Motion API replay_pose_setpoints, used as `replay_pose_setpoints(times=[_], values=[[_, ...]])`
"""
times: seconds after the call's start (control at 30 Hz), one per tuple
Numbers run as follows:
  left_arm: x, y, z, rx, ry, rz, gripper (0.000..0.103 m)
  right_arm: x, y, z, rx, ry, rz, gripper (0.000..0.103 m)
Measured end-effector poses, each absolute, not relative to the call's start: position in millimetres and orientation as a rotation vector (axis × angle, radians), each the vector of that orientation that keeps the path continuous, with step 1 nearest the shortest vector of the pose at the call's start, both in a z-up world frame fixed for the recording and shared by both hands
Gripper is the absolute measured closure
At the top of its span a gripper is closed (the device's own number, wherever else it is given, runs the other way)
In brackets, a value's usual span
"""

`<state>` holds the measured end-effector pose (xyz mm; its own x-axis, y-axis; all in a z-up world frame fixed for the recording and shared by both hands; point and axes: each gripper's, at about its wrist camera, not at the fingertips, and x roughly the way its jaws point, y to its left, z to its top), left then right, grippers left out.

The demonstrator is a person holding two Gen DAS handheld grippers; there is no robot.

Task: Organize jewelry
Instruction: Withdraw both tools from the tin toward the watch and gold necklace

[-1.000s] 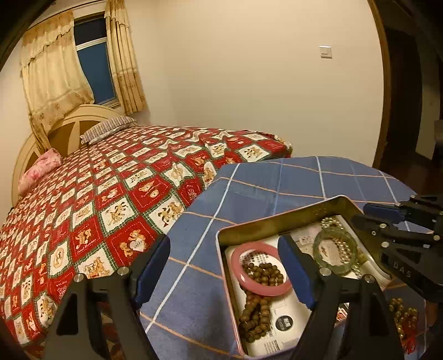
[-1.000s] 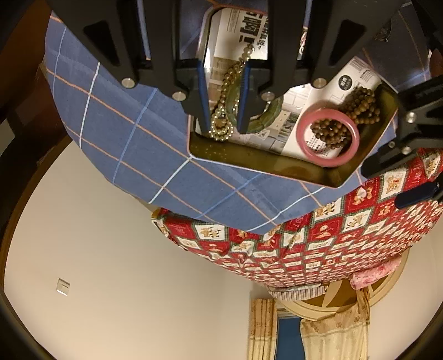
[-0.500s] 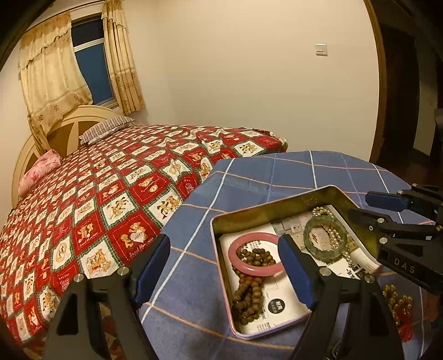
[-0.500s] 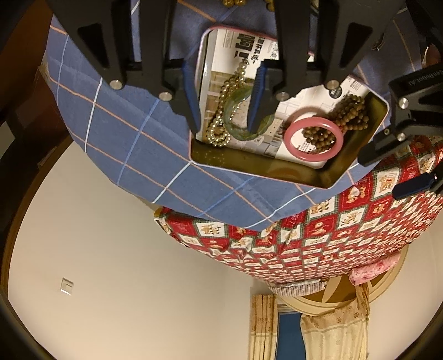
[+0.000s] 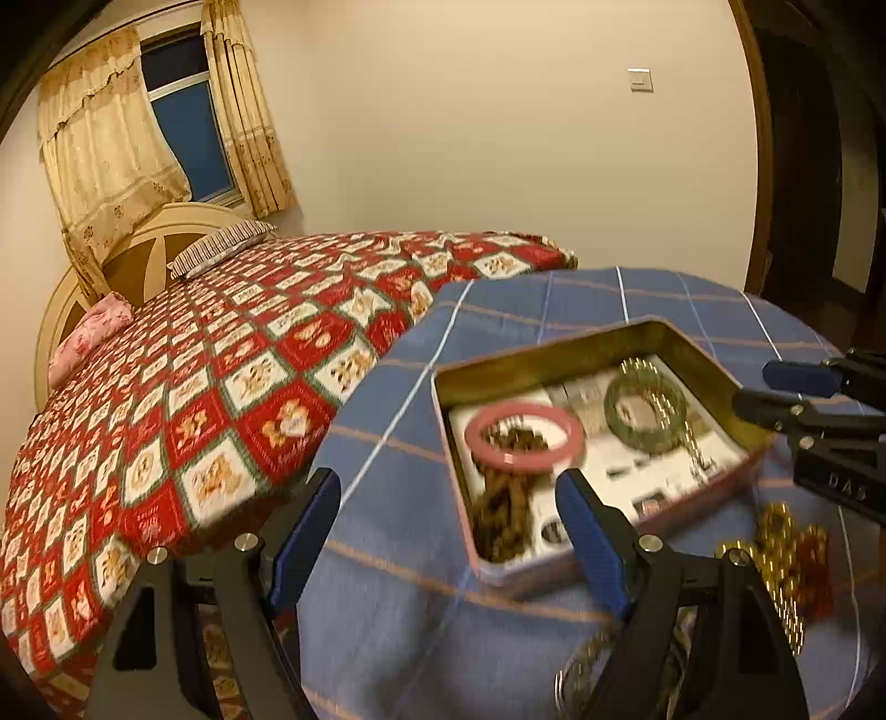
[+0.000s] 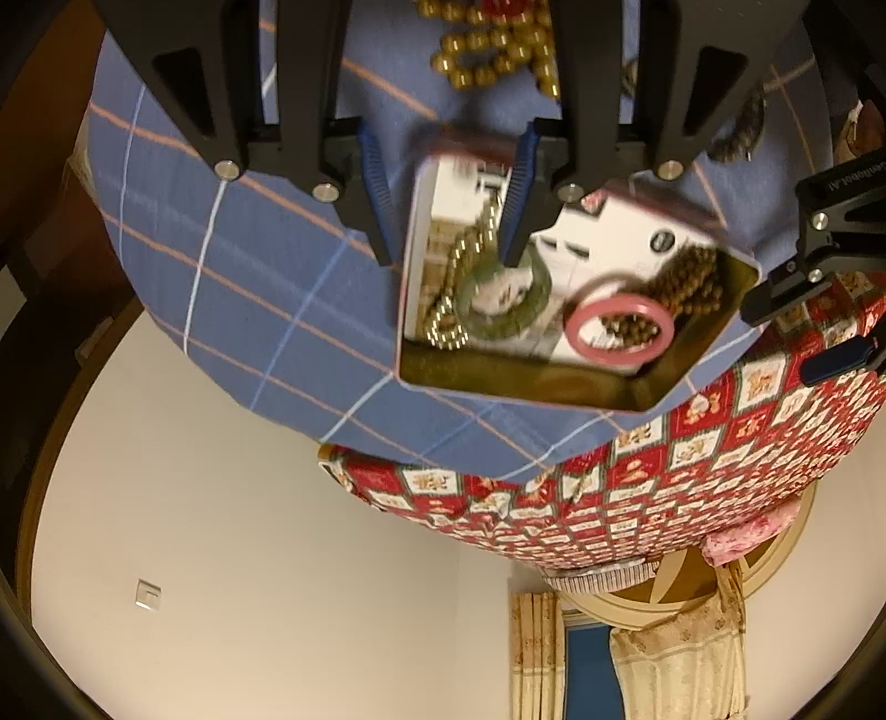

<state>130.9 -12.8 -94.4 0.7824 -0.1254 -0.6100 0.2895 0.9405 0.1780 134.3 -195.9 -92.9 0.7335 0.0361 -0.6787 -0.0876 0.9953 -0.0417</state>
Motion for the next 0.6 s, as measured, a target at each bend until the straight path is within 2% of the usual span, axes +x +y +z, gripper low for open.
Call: replay_pose_setpoints(times=[0.2,0.6], values=[[93.4,-7.7,-105.1,0.283,0.646,-0.223,0.023,103.0,-207.7,-102.3,-0.061,0.76,0.042,0.056],[39.4,-21.5,-106.3,0.219,0.67,-0.264,0.023,35.3,-234.0,-115.0,0.003,0.761,-0.031,0.056]])
